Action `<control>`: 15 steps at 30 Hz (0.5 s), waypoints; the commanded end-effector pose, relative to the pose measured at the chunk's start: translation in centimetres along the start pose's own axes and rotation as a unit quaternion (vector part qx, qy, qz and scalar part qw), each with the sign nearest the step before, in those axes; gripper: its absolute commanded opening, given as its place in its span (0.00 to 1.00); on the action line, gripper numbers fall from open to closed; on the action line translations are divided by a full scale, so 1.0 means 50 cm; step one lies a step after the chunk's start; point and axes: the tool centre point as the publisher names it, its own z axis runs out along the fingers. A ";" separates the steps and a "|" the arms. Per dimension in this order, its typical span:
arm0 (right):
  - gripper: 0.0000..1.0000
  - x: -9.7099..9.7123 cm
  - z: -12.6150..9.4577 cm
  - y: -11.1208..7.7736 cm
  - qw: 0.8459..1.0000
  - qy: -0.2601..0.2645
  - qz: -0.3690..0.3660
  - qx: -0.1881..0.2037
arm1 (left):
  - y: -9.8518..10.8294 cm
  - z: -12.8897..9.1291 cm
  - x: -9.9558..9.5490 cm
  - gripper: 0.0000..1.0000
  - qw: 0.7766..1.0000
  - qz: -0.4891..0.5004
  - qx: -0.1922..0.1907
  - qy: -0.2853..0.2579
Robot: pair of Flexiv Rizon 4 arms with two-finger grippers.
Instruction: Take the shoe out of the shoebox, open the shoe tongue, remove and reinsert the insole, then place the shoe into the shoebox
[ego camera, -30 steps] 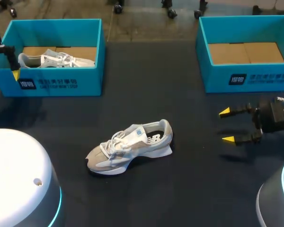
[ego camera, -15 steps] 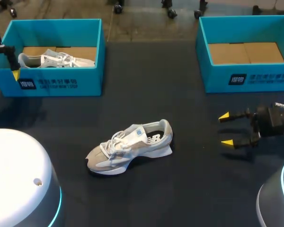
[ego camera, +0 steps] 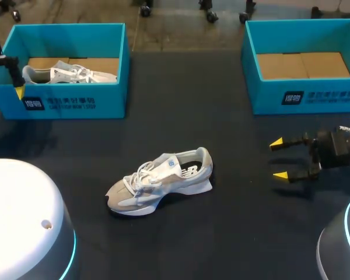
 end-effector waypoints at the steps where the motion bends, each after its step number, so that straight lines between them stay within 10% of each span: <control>1: 1.00 0.006 0.006 0.017 1.000 -0.007 -0.004 0.021 | -0.003 0.001 0.000 1.00 1.000 0.000 -0.002 0.001; 15: 1.00 -0.005 0.063 0.062 0.999 0.015 -0.007 0.040 | -0.003 0.001 0.000 1.00 1.000 0.000 -0.002 0.001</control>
